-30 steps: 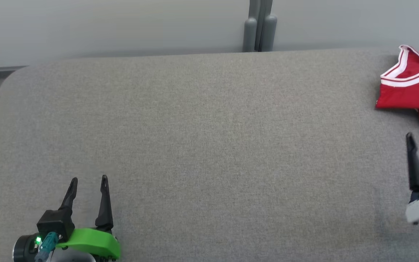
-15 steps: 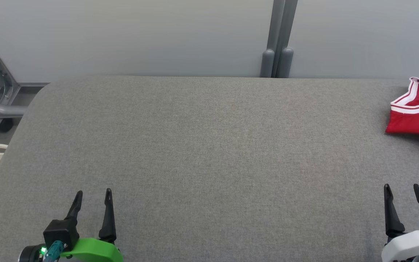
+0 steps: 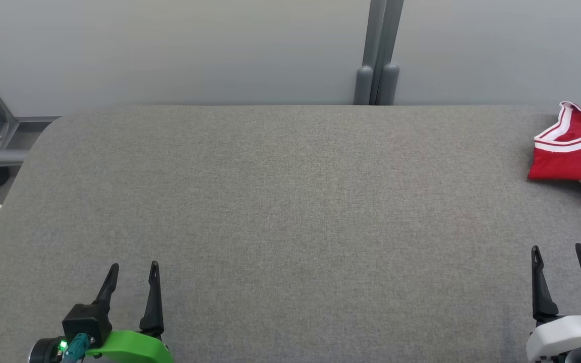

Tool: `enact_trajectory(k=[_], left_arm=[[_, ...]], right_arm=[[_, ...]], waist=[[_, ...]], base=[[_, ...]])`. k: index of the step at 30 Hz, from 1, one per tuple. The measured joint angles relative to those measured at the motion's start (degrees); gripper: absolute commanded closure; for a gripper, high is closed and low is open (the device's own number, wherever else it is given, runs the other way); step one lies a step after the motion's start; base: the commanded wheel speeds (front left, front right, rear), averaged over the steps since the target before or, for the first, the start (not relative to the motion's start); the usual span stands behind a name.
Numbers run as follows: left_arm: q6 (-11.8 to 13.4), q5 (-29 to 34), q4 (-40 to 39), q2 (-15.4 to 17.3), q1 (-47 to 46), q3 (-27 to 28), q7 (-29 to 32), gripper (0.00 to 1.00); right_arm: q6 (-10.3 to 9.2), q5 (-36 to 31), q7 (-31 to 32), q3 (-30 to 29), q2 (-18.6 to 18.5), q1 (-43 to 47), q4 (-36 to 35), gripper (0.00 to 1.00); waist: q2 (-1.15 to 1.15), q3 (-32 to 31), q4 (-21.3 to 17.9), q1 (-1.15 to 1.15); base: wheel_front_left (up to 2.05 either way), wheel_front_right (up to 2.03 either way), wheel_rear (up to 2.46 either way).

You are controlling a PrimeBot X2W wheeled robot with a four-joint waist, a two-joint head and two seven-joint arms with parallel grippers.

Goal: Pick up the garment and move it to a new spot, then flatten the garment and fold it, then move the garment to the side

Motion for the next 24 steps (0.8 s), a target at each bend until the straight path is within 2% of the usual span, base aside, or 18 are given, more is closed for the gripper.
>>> enact_trajectory(k=[7,18,19,24], left_arm=[[-1.2,1.2,0.4,-0.8,0.0,0.6,0.0,0.00],[-1.3,1.2,1.2,-1.0,0.6,0.5,0.1,0.00],[-1.4,1.2,1.3,-1.0,0.6,0.5,0.1,1.00],[-1.4,1.1,3.8,-1.5,1.4,0.2,0.4,1.00]], right_arm=[[0.00,0.1,0.0,0.4,0.1,0.0,-1.2,0.00],[0.02,0.1,0.0,0.8,0.7,0.6,-0.5,0.00],[0.02,0.1,0.0,0.9,0.8,0.6,-0.4,1.00],[0.03,0.2,0.4,0.9,2.2,0.9,2.4,1.00]], waist=[[0.00,-0.1,0.0,0.00],[0.00,0.1,-0.3,0.00],[0.00,0.1,-0.3,0.00],[0.00,0.1,-0.4,0.00]], base=[[0.00,0.00,0.00],[0.00,0.00,0.00],[0.00,0.00,0.00],[0.00,0.00,0.00]])
